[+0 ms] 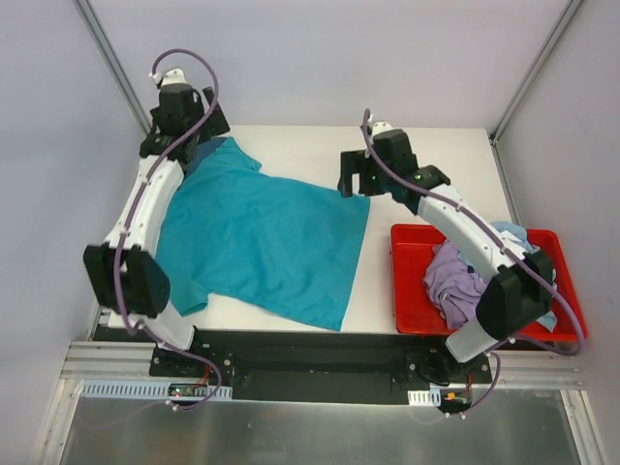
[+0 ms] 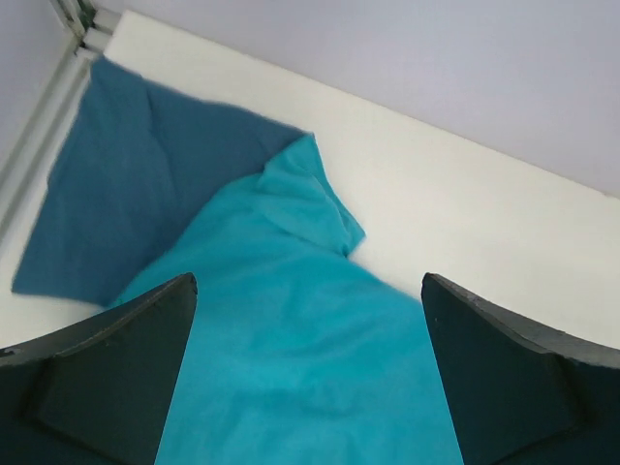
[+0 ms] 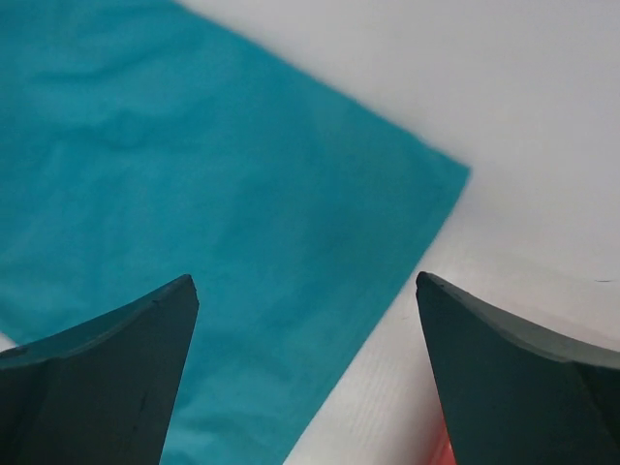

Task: Fold and stack the t-shirts
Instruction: Flatten out the tshirt

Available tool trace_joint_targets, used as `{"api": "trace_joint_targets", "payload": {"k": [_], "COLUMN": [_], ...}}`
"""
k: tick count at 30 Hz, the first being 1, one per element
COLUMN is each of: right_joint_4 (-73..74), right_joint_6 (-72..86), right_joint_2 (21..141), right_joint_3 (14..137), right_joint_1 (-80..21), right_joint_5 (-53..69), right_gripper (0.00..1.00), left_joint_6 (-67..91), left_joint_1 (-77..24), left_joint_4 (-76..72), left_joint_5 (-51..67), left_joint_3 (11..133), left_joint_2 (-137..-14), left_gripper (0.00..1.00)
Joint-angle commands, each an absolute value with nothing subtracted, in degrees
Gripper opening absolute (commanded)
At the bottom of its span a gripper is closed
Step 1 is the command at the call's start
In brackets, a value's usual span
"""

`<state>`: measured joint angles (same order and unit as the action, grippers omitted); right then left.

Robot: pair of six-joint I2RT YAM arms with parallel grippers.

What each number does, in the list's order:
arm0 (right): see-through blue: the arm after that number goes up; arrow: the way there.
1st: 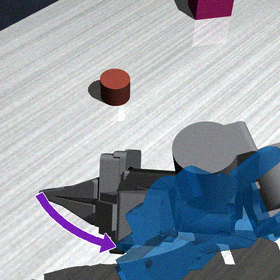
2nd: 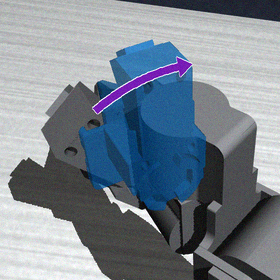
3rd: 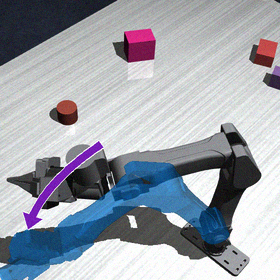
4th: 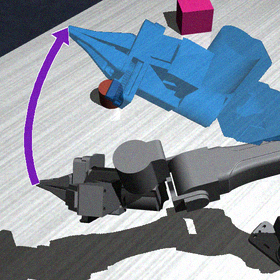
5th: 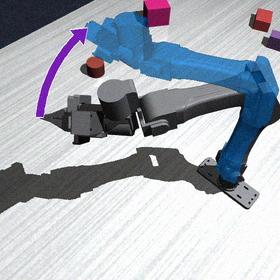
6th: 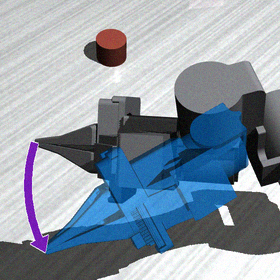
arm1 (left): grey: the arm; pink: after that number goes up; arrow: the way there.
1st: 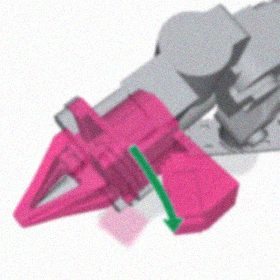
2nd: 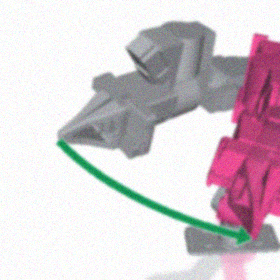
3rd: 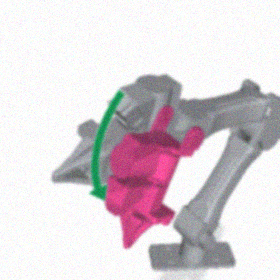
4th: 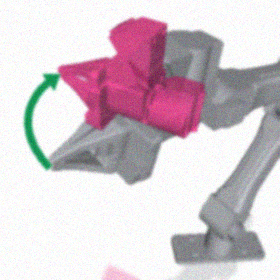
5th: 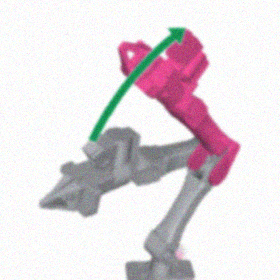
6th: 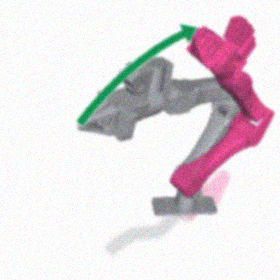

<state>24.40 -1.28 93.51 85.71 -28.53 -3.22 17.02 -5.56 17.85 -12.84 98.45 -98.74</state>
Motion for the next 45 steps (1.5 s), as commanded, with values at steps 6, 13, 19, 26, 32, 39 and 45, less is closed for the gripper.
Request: {"api": "trace_joint_targets", "payload": {"k": [6,13,19,26,32,39,45], "right_joint_4": [19.78,18.28,18.28,16.61,21.35,26.27,29.70], "right_joint_6": [6.67,6.41,8.79,10.19,9.49,7.57,4.31], "right_joint_2": [92.19,103.87,110.21,115.04,119.61,126.20,125.52], "right_joint_3": [71.29,72.33,72.68,74.96,83.75,95.08,99.94], "right_joint_1": [-45.69,-45.44,-39.47,-29.19,-23.39,-19.34,-19.51], "right_joint_5": [7.64,13.89,14.94,20.13,18.02,16.09,13.80], "right_gripper": [0.96,0.97,0.98,0.99,0.98,0.98,0.98], "left_joint_6": [30.93,33.57,34.54,35.42,34.63,33.49,32.26], "left_joint_1": [-5.71,-5.80,-6.33,-10.10,-12.04,-12.04,-12.13], "left_joint_4": [17.93,16.44,14.86,10.29,10.20,10.37,12.48], "left_joint_5": [-0.97,-0.09,7.38,10.28,11.08,6.51,7.29], "left_joint_3": [64.63,51.86,49.66,51.15,57.73,63.80,69.26], "left_joint_2": [-73.76,-70.48,-76.80,-87.26,-97.10,-104.05,-105.30], "left_gripper": [0.99,0.99,0.99,0.99,0.99,0.99,0.99]}}
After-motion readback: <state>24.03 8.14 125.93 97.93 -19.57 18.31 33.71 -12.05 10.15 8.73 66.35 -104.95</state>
